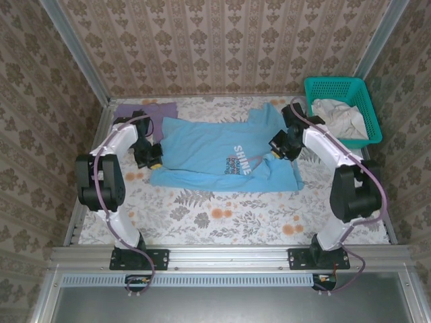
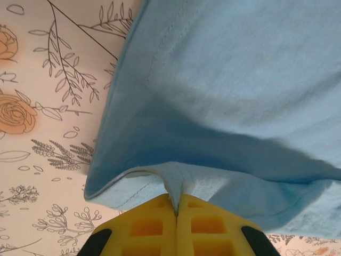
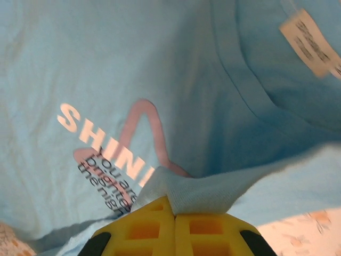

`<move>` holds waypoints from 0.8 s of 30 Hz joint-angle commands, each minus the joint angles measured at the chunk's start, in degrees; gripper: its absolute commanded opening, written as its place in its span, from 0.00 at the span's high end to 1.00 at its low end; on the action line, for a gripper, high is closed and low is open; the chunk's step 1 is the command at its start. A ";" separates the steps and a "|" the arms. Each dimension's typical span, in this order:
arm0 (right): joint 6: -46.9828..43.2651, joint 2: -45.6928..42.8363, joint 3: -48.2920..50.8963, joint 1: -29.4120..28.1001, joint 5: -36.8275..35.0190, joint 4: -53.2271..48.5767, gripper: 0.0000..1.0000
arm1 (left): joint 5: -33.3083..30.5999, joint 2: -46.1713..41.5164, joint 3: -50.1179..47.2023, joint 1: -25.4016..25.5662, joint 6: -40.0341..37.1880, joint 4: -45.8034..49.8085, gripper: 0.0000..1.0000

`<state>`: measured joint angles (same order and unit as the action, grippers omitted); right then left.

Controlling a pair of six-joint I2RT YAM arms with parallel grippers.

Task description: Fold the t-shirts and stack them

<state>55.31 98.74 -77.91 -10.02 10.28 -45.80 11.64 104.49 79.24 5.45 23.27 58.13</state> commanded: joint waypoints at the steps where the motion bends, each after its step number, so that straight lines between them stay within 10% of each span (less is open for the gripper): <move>1: -2.70 5.31 -4.94 0.71 -0.08 -0.54 1.00 | 0.28 2.32 1.98 -1.24 -0.19 1.05 0.97; 13: -3.44 15.02 -11.90 2.59 -0.42 -0.94 0.83 | -2.22 1.00 -0.35 -4.58 4.34 -1.85 0.96; 17: -5.94 16.00 -14.63 3.59 0.00 -2.80 0.52 | -2.95 -0.36 -1.40 -5.15 5.63 -2.82 0.61; 24: -10.97 3.77 -5.27 7.72 -0.10 -3.77 0.41 | -2.82 -6.66 0.06 -4.01 3.68 -2.05 0.37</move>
<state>47.51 110.98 -88.49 -4.58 10.31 -46.37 9.10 103.11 78.13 0.64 28.18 55.27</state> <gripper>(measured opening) 0.584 0.622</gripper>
